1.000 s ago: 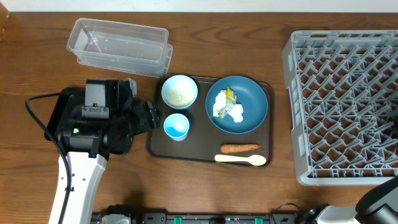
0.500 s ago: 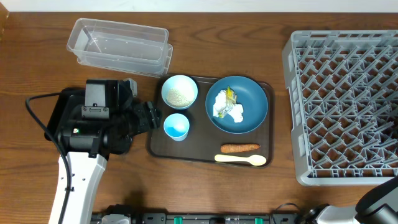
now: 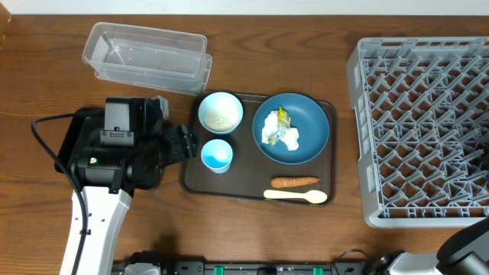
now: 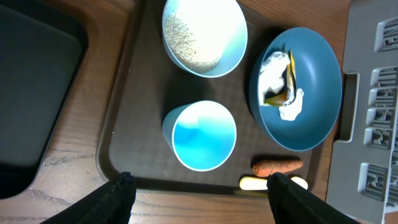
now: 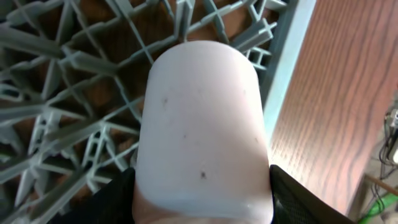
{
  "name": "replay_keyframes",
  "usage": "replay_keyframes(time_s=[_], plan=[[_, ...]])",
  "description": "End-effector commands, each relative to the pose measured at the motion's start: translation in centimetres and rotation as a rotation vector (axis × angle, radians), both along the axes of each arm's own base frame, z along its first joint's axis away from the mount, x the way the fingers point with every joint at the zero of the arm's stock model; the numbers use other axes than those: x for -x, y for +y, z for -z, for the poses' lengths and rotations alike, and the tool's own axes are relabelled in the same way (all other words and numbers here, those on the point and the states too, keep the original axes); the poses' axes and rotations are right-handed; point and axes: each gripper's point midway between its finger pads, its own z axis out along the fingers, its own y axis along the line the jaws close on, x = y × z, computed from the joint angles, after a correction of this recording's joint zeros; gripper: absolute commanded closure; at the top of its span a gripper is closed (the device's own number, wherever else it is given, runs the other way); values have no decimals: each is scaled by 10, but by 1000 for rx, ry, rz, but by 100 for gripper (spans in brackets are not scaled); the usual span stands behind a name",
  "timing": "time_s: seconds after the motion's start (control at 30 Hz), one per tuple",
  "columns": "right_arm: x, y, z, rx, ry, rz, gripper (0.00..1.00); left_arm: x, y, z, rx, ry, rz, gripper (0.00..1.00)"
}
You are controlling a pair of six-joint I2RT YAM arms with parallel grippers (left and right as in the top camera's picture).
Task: Sort waste into correct bins and load items into the dishwasher rack
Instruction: 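Lower the white cup upside down into the rack and open right gripper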
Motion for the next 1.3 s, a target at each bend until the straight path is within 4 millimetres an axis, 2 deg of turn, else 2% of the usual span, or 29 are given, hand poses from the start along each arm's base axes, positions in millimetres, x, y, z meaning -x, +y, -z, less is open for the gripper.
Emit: replay_keyframes(time_s=[0.0, 0.2, 0.33, 0.6, 0.9, 1.03, 1.07, 1.1, 1.13, 1.17, 1.27], plan=[[-6, -10, -30, 26, -49, -8, 57, -2, 3, -5, -15, -20, -3, 30], [-21, -9, -60, 19, -112, -71, 57, -2, 3, -5, -15, -20, -2, 30], [-36, -4, -64, -7, -179, -122, 58, -2, 3, -5, -15, -20, -3, 29], [-37, -4, -51, -42, -153, -127, 60, -2, 3, -5, -15, -20, -3, 29], [-22, -15, -12, -121, -53, -75, 62, -2, 3, -5, -15, -19, -3, 29], [-19, -21, 0, -143, -40, -57, 54, -2, 3, -5, -15, -20, -3, 30], [-20, -22, 1, -144, -45, -57, 46, -2, 3, -5, -15, -19, -3, 30], [-21, -23, 0, -140, -48, -57, 26, -2, 3, -5, -15, -20, -2, 30], [-22, -23, 0, -137, -53, -58, 11, -2, 3, -5, -15, -20, -3, 30], [-25, -23, -1, -139, -72, -65, 1, -2, 3, -5, -15, -20, -3, 30], [-41, -18, -6, -163, -155, -101, 1, -2, 3, -5, -15, -20, -3, 29]])
